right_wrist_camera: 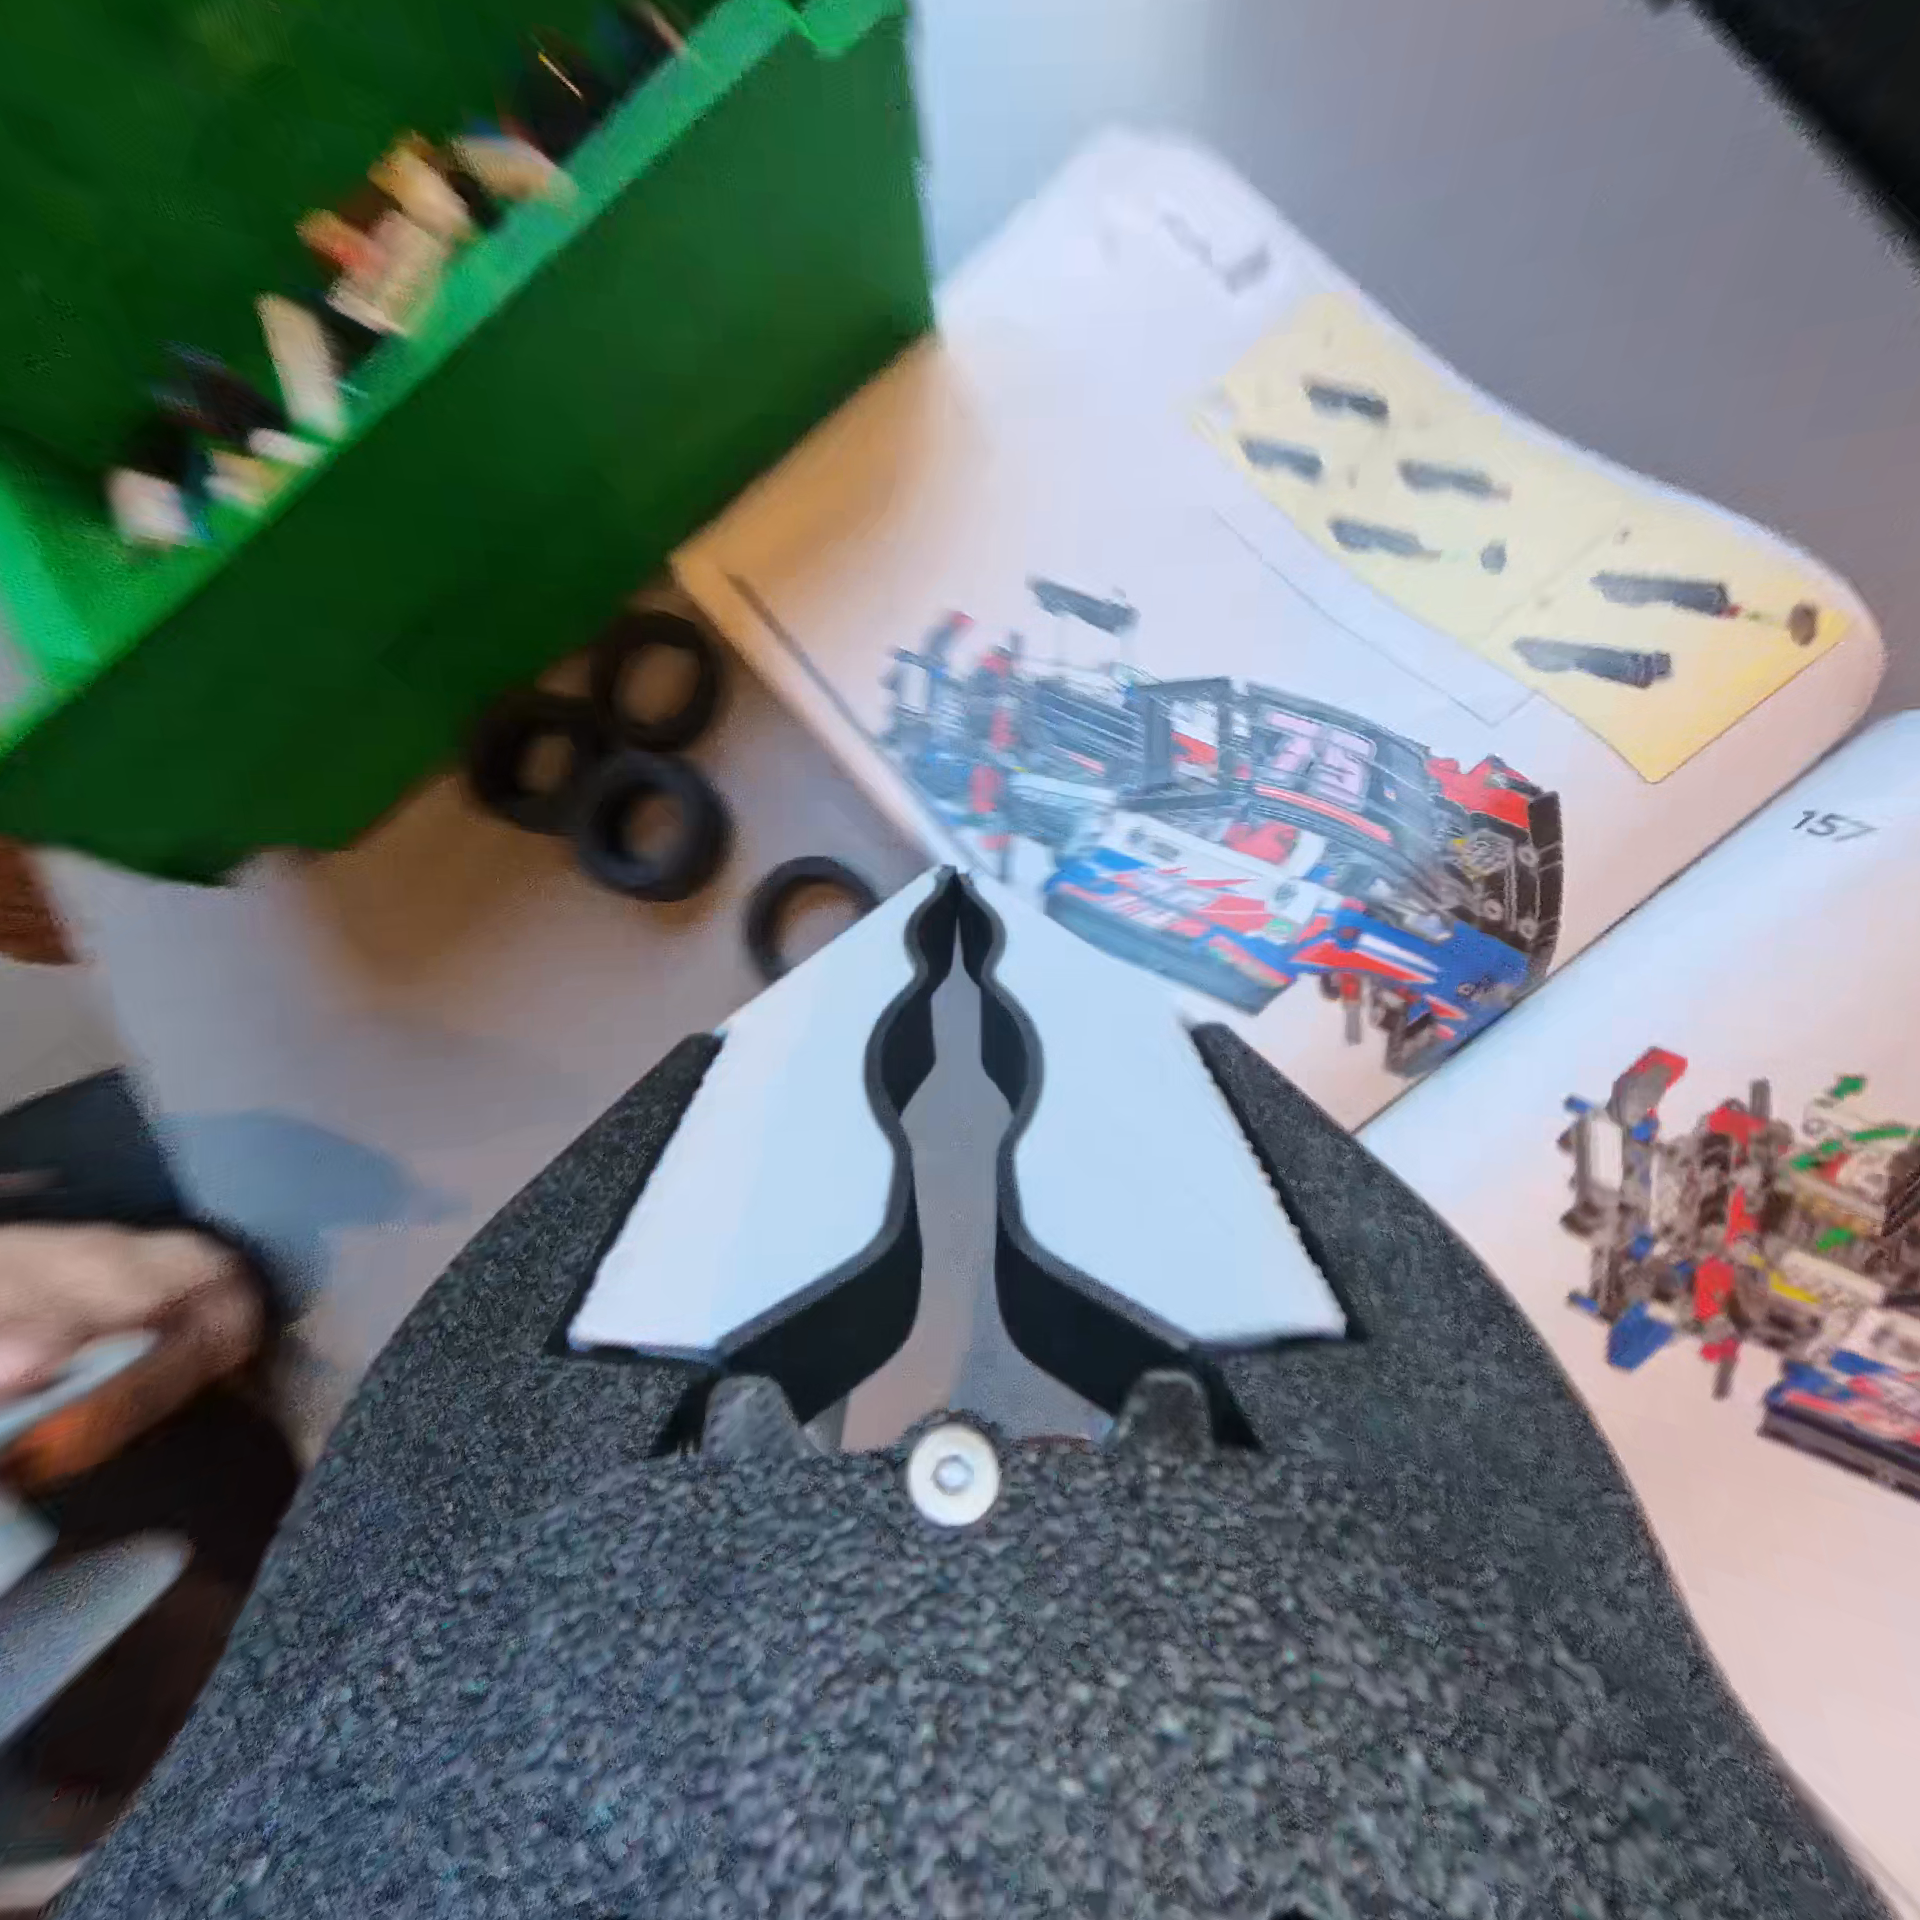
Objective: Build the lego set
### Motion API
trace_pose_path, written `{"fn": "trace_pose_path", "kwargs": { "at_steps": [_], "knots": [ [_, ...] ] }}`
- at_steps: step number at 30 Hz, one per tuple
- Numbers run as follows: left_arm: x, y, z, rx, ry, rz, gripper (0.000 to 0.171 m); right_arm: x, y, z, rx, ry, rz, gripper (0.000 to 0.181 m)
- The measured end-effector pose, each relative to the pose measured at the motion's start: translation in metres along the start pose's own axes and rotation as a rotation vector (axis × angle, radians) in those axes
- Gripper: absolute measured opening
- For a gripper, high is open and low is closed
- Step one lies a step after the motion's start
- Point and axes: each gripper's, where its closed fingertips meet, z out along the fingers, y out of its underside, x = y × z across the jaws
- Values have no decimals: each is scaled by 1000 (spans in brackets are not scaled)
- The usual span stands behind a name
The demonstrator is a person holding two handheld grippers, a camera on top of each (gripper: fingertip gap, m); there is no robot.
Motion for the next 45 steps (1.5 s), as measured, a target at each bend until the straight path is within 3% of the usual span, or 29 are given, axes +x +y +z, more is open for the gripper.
{"fn": "trace_pose_path", "kwargs": {
  "at_steps": [2, 5, 8, 11, 17, 19, 21, 26, 28, 35, 39, 45],
  "knots": [
    [0, 4, 4, -29, 24, -28, 59, -24, -2, -44, 134, -58, -11, 1],
    [-5, 5, 5, -20, 20, -69, 62, -45, 20, -110, 290, -78, -2, 18],
    [-6, 5, 7, -13, 28, -82, 61, -46, 66, -157, 369, -14, 24, 44],
    [2, 12, 14, -72, 79, -81, 52, -31, 124, -182, 372, 134, 29, 62],
    [54, 77, 24, -575, 397, -202, 50, 39, 243, -218, 248, 523, 210, 73],
    [62, 90, 26, -666, 420, -160, 31, 66, 273, -235, 223, 656, 286, 73],
    [74, 99, 31, -723, 459, -119, 28, 87, 293, -252, 251, 764, 335, 72],
    [89, 111, 53, -807, 496, -130, 21, 122, 331, -267, 301, 925, 402, 68],
    [97, 110, 63, -804, 526, -132, 7, 132, 343, -268, 304, 966, 412, 65],
    [144, 102, 101, -779, 674, -106, 13, 156, 358, -288, 414, 1037, 454, 60],
    [148, 99, 104, -758, 667, -89, 20, 152, 363, -286, 437, 978, 465, 64],
    [130, 78, 97, -612, 605, -147, 29, 137, 365, -257, 387, 822, 473, 83]
  ]
}}
